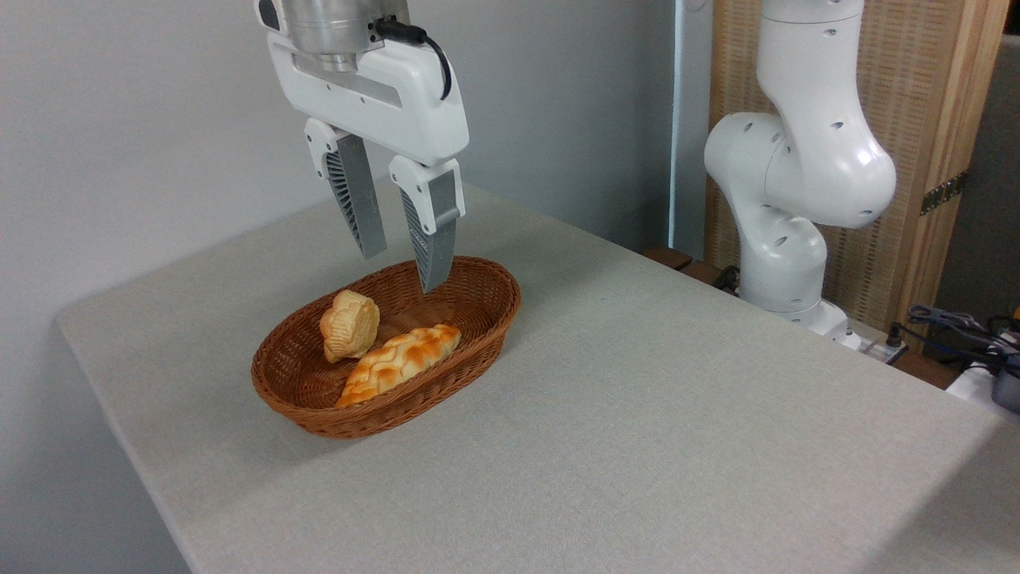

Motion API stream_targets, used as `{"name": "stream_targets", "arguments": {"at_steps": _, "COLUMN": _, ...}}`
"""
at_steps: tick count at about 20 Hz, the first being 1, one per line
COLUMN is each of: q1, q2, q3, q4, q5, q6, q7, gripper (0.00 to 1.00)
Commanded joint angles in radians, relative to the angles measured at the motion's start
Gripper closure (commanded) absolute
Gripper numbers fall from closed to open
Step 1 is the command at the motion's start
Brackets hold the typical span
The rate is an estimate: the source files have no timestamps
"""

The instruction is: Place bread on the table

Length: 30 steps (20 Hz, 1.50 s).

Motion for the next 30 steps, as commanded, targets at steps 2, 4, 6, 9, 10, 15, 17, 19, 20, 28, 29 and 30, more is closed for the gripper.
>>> {"name": "stream_targets", "arguments": {"at_steps": 2, "q1": -0.010, "q2": -0.005, "q3": 0.014, "q4": -0.010, "q5": -0.015, "q6": 0.005, "q7": 0.021, "gripper": 0.00}}
{"name": "stream_targets", "arguments": {"at_steps": 4, "q1": -0.010, "q2": -0.005, "q3": 0.014, "q4": -0.008, "q5": -0.015, "q6": 0.005, "q7": 0.021, "gripper": 0.00}}
{"name": "stream_targets", "arguments": {"at_steps": 6, "q1": -0.010, "q2": -0.005, "q3": 0.014, "q4": -0.010, "q5": -0.017, "q6": 0.008, "q7": 0.021, "gripper": 0.00}}
{"name": "stream_targets", "arguments": {"at_steps": 9, "q1": -0.010, "q2": -0.005, "q3": 0.014, "q4": -0.010, "q5": -0.017, "q6": 0.008, "q7": 0.021, "gripper": 0.00}}
{"name": "stream_targets", "arguments": {"at_steps": 10, "q1": -0.010, "q2": -0.005, "q3": 0.014, "q4": -0.010, "q5": -0.017, "q6": 0.008, "q7": 0.023, "gripper": 0.00}}
{"name": "stream_targets", "arguments": {"at_steps": 15, "q1": -0.012, "q2": -0.019, "q3": 0.001, "q4": -0.056, "q5": -0.017, "q6": 0.068, "q7": 0.021, "gripper": 0.00}}
{"name": "stream_targets", "arguments": {"at_steps": 17, "q1": -0.012, "q2": -0.021, "q3": -0.023, "q4": -0.068, "q5": -0.017, "q6": 0.075, "q7": 0.021, "gripper": 0.00}}
{"name": "stream_targets", "arguments": {"at_steps": 19, "q1": -0.012, "q2": -0.024, "q3": -0.037, "q4": -0.095, "q5": -0.017, "q6": 0.109, "q7": 0.021, "gripper": 0.00}}
{"name": "stream_targets", "arguments": {"at_steps": 20, "q1": -0.013, "q2": -0.036, "q3": -0.052, "q4": -0.123, "q5": -0.017, "q6": 0.140, "q7": 0.021, "gripper": 0.00}}
{"name": "stream_targets", "arguments": {"at_steps": 28, "q1": -0.035, "q2": -0.070, "q3": -0.155, "q4": -0.322, "q5": -0.018, "q6": 0.318, "q7": 0.023, "gripper": 0.00}}
{"name": "stream_targets", "arguments": {"at_steps": 29, "q1": -0.035, "q2": -0.068, "q3": -0.178, "q4": -0.342, "q5": -0.023, "q6": 0.345, "q7": 0.021, "gripper": 0.00}}
{"name": "stream_targets", "arguments": {"at_steps": 30, "q1": -0.035, "q2": -0.065, "q3": -0.193, "q4": -0.359, "q5": -0.049, "q6": 0.379, "q7": 0.015, "gripper": 0.00}}
